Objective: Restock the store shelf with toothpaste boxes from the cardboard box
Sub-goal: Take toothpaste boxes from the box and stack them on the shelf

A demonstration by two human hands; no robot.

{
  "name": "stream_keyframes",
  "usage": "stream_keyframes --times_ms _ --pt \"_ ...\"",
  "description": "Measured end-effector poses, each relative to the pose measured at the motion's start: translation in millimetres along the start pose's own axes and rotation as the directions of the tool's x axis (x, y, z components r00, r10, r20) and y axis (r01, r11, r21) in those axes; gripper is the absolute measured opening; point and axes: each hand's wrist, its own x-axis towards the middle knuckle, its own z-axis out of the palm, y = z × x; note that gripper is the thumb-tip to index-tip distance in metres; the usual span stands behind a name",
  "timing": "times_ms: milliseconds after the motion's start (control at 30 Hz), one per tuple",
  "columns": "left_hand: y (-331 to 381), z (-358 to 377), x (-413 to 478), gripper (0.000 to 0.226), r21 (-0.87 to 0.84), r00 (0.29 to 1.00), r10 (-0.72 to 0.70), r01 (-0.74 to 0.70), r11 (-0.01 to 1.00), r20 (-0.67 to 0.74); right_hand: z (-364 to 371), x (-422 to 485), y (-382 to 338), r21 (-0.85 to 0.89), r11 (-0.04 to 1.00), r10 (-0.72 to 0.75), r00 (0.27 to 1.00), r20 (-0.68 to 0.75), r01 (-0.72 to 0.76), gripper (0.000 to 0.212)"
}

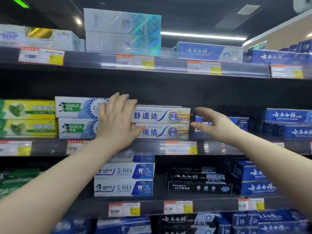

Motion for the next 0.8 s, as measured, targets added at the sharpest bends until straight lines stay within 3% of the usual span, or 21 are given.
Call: stream_keyframes --times_ms 133,300,500,800 --pt "18.6 -20.3 -52.7 0.072 0.065 0.995 -0.080 0.076 0.995 0.067 1.9 -38.3 -11.1 -0.136 0.970 -0.201 0.979 0.027 0.203 0.054" --pt "24.6 -50.5 -142.2 0.071 0.222 0.920 -0.275 0.217 0.951 0.279 43.4 -89.9 -13.6 -0.125 0.921 -0.329 0.908 0.259 0.370 0.058" --pt "4.5 -94.9 -264.3 0.075 0.399 0.668 -0.518 0.341 0.851 0.534 117.6 -158.1 -31.1 0.005 0.929 -0.322 0.806 0.497 0.369 0.062" --pt "-54.7 -177.8 -415.6 0.079 0.581 0.369 -0.762 0.497 0.645 0.532 216.5 -246.0 -106.1 0.102 0.942 -0.291 0.627 0.723 0.320 0.061"
